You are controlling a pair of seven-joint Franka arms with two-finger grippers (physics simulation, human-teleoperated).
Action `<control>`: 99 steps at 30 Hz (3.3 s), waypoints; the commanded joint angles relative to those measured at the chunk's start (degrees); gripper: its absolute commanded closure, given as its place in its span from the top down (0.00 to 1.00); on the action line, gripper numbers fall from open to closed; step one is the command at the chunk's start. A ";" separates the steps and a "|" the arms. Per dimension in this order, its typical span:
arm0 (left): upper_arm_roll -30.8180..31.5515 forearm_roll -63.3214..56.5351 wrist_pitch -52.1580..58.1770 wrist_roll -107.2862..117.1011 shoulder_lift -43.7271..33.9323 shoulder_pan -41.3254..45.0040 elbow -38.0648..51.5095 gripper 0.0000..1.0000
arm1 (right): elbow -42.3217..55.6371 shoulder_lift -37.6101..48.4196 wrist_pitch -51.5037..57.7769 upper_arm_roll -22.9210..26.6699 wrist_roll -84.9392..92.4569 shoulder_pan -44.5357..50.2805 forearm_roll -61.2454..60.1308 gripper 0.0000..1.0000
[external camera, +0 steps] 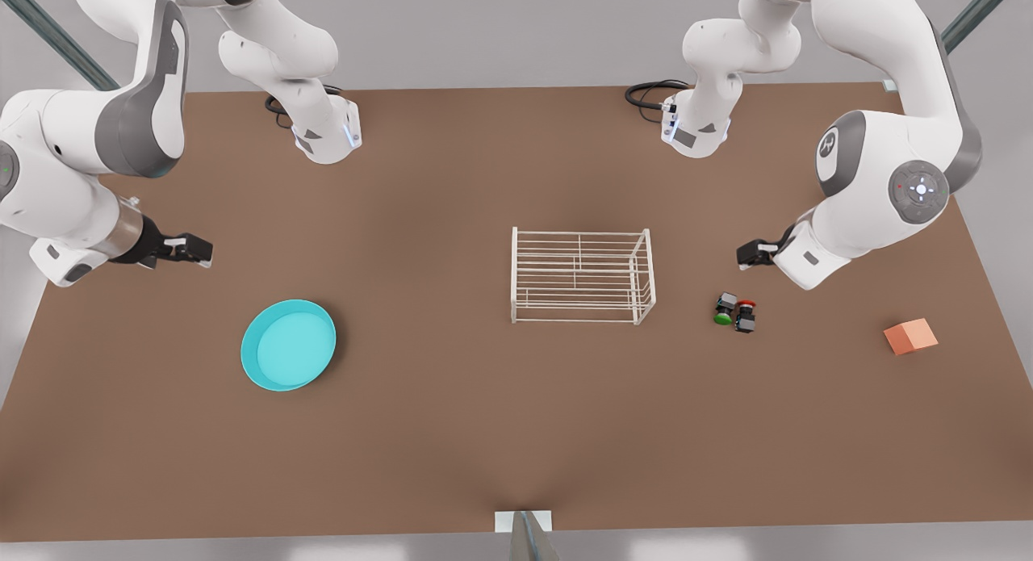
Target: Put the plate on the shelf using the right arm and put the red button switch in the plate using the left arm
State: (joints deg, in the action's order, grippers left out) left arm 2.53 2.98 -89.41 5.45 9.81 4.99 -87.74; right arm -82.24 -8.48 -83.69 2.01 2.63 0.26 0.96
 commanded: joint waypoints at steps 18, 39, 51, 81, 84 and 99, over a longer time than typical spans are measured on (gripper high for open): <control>0.02 -0.78 -6.90 1.40 4.95 -0.60 0.38 1.00 | -8.29 -26.41 -35.32 0.10 12.13 -9.67 -7.91 1.00; -0.42 -3.42 -13.59 1.93 10.93 -2.09 2.75 1.00 | -14.70 -30.02 -40.68 -0.17 13.72 -10.55 -12.04 0.80; 4.77 -3.33 -7.44 1.40 10.05 -1.83 3.81 1.00 | -13.65 -29.58 -38.31 -0.34 13.80 -10.20 -11.86 0.21; 4.24 -9.83 -11.48 1.49 5.66 -8.16 -3.66 1.00 | 7.27 -26.06 -10.97 -11.68 13.45 -10.02 -31.55 0.21; 3.80 -11.85 -12.80 1.93 5.66 -7.81 -5.16 1.00 | 7.18 -26.15 -9.30 -12.91 13.45 -10.11 -36.12 0.21; -0.07 -11.50 -52.09 1.49 13.65 -9.39 -28.89 1.00 | 13.33 -30.81 -16.33 -16.69 11.17 3.16 -41.04 0.21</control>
State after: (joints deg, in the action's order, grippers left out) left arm 2.46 -8.41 -130.22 7.09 22.92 -4.36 -116.13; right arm -69.64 -39.04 -97.27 -14.64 15.29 2.52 -39.80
